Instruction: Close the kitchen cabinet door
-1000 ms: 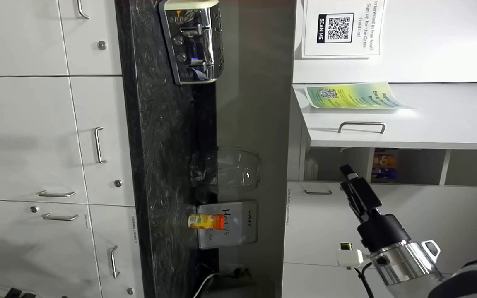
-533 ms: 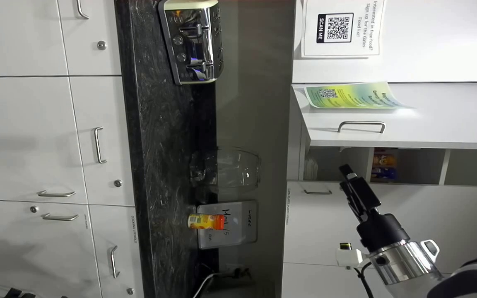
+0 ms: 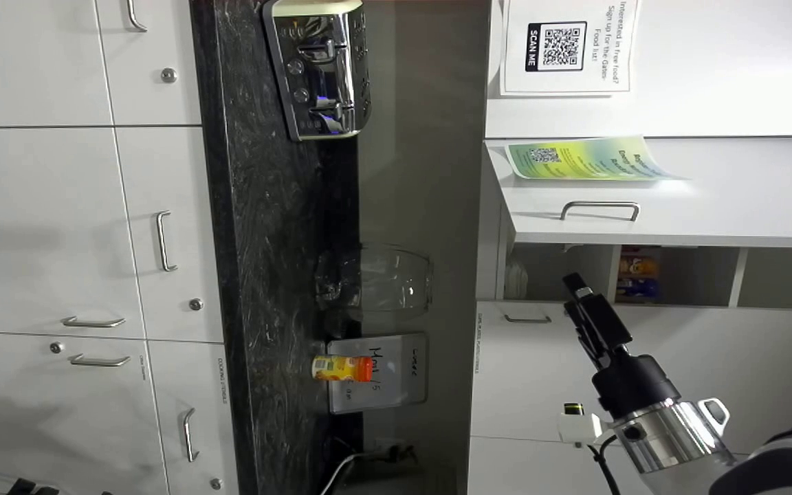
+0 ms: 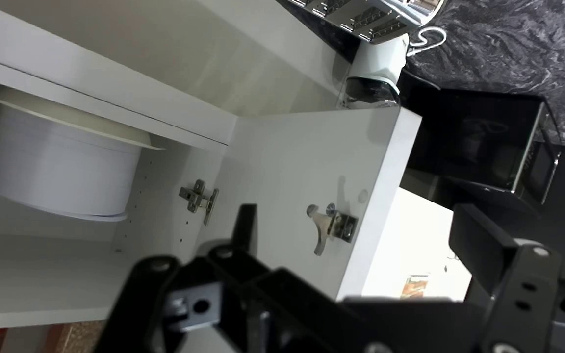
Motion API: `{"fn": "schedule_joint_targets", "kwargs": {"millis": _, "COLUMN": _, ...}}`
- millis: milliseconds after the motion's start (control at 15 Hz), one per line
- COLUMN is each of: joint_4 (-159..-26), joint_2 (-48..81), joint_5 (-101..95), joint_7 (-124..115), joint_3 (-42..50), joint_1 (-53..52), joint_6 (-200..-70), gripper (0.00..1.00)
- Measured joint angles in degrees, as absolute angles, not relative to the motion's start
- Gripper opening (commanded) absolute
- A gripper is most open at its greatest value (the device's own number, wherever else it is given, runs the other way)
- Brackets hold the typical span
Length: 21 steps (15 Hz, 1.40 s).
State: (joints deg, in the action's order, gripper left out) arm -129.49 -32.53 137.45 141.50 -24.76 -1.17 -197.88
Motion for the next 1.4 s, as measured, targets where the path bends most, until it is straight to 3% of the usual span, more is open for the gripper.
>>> {"fn": "schedule_joint_targets", "kwargs": {"millis": 333, "joint_4": -129.5, "joint_2": -32.5, "joint_5": 137.5, "joint_7": 141.3, "joint_3": -26.1, "joint_1": 1.1, "joint_6": -197.9, "gripper": 1.0}}
{"fn": "schedule_joint_targets", "kwargs": {"millis": 867, "joint_4": -131.4, "joint_2": -34.5, "joint_5": 147.7, "joint_7": 140.3, "joint_3": -41.4, "joint_1": 16.9, "joint_6": -197.9, "gripper": 1.0}}
{"fn": "schedule_joint_targets", "kwargs": {"millis": 1400, "joint_4": -132.9, "joint_2": -37.0, "joint_5": 149.4, "joint_7": 138.9, "joint_3": -43.2, "joint_1": 11.9, "joint_6": -197.9, "gripper": 1.0}}
